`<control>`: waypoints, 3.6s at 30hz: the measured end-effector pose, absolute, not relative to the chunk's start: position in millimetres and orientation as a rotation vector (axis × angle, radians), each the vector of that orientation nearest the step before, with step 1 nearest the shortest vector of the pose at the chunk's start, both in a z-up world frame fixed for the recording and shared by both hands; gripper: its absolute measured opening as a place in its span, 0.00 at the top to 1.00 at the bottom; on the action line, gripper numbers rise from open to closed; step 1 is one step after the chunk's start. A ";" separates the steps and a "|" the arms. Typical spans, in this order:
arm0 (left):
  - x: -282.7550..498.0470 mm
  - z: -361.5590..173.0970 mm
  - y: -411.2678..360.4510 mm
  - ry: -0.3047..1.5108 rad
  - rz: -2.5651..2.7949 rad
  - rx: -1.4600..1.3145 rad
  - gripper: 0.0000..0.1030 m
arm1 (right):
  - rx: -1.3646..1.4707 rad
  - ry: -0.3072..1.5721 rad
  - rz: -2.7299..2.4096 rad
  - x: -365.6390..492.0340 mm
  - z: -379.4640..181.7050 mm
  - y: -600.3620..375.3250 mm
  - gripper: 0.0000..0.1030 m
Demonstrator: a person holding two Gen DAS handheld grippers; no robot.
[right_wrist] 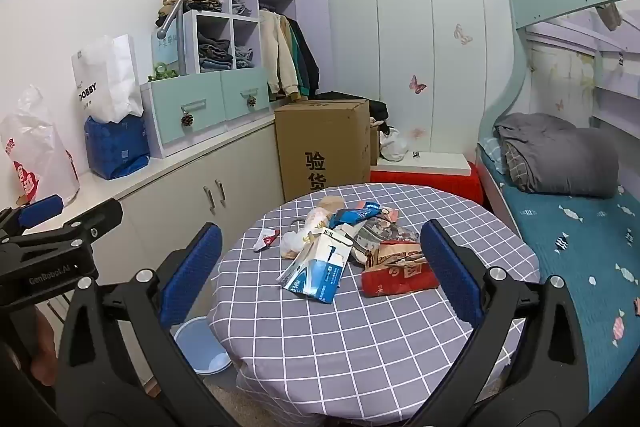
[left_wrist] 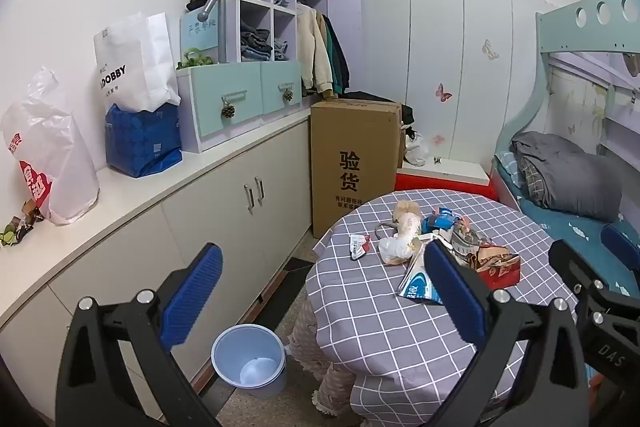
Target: Collect trash
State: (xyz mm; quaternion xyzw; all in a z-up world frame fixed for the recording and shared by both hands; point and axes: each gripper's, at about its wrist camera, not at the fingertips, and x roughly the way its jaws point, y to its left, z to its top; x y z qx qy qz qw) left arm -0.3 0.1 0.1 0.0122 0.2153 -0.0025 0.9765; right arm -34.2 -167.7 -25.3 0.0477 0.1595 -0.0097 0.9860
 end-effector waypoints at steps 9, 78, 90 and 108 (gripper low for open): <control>-0.4 0.5 -0.2 0.441 -0.004 0.031 0.04 | 0.094 0.322 -0.020 -33.2 -25.8 -169.9 0.06; 6.7 -18.1 -7.0 0.482 -0.007 0.049 0.04 | 0.097 0.348 -0.014 -26.1 -54.9 -170.8 0.06; 7.3 -19.4 -4.4 0.485 -0.007 0.049 0.04 | 0.098 0.352 -0.014 -24.6 -53.4 -169.3 0.06; 7.2 -22.4 -0.8 0.488 -0.006 0.052 0.04 | 0.097 0.358 -0.004 -25.8 -52.1 -159.3 0.06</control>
